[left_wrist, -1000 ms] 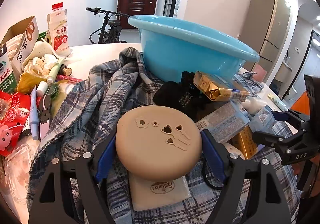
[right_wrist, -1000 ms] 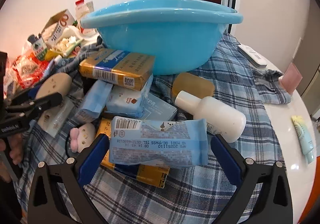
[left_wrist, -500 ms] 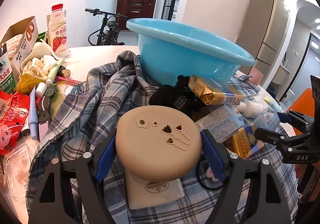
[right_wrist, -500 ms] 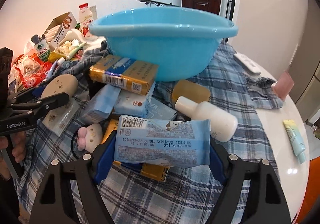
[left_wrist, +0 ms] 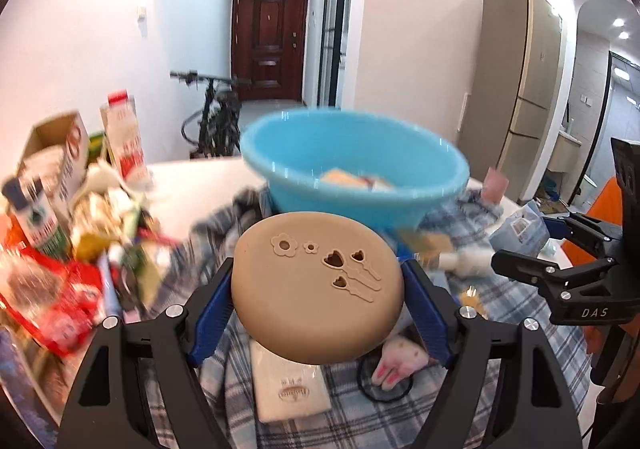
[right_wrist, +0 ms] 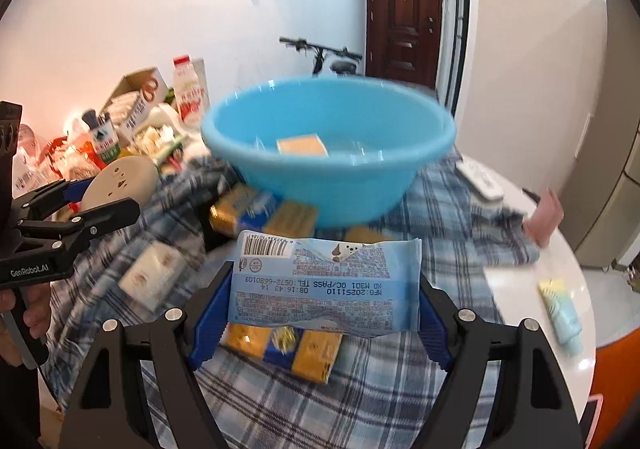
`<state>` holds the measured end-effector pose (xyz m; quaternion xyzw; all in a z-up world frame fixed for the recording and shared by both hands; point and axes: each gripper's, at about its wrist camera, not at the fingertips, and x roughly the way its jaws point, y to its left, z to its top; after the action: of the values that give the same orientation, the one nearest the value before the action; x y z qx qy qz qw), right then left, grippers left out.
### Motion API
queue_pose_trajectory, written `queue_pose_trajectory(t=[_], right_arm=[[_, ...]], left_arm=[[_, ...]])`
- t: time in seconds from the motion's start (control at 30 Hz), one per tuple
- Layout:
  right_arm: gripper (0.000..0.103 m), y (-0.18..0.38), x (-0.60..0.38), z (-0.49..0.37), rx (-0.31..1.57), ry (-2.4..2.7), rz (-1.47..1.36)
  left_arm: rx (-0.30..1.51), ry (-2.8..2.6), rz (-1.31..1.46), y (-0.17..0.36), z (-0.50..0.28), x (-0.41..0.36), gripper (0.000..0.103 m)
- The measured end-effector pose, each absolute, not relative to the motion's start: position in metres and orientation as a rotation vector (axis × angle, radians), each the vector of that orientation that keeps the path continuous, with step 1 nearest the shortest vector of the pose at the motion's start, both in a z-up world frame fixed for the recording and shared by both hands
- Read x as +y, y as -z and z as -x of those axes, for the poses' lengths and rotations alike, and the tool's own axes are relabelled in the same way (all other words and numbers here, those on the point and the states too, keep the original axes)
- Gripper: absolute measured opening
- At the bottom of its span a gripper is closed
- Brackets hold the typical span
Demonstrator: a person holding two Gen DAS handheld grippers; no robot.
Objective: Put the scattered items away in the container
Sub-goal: 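Carry the soap dish and wrapped packet over the basin with both tools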
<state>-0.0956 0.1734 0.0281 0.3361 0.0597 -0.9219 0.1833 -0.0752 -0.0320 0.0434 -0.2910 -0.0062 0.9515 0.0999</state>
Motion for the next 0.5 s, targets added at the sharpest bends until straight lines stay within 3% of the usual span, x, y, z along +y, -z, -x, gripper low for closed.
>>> queue_pose_trajectory(t=[0.5], right_arm=[[0.082,-0.154,0.163,0.145,0.144,2.664,-0.600]], left_arm=[[0.002,-2.891,0.599,-0.145,0.122,-0.016,0.079]])
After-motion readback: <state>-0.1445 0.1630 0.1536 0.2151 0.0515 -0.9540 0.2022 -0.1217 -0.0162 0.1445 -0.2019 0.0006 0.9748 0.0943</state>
